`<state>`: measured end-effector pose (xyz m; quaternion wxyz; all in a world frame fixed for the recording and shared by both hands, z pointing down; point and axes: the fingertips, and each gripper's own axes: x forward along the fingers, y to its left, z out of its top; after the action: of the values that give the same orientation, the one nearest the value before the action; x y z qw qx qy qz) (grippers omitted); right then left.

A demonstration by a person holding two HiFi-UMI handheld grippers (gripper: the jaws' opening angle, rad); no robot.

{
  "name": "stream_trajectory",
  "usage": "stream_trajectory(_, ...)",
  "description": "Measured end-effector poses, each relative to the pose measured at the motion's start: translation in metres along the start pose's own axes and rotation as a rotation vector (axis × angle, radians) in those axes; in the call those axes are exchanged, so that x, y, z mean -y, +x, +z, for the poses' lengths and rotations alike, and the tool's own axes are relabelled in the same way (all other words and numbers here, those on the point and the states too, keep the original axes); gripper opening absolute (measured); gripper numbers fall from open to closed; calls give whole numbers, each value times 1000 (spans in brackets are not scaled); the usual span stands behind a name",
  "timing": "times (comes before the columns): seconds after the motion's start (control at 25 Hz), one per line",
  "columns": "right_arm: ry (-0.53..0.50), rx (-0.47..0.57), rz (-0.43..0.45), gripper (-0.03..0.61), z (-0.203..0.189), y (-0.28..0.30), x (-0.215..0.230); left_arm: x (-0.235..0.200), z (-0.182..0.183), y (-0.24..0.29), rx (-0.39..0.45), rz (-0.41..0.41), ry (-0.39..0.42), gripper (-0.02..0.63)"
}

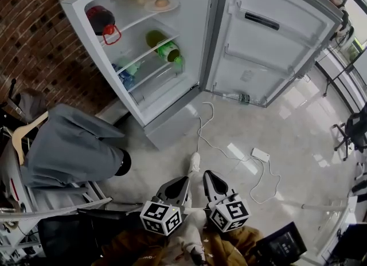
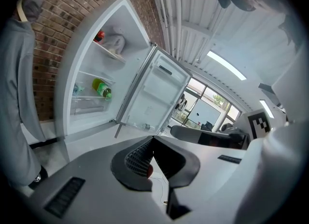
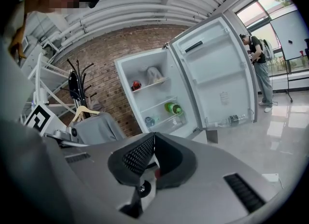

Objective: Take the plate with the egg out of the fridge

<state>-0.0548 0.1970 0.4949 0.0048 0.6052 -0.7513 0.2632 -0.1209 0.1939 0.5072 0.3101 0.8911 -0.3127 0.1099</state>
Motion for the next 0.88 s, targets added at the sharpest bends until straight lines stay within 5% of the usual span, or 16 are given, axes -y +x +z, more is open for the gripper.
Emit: stream_trajectory(0.88,57,26,38,6,74,130,60,-65,90,103,-18,35,40,8)
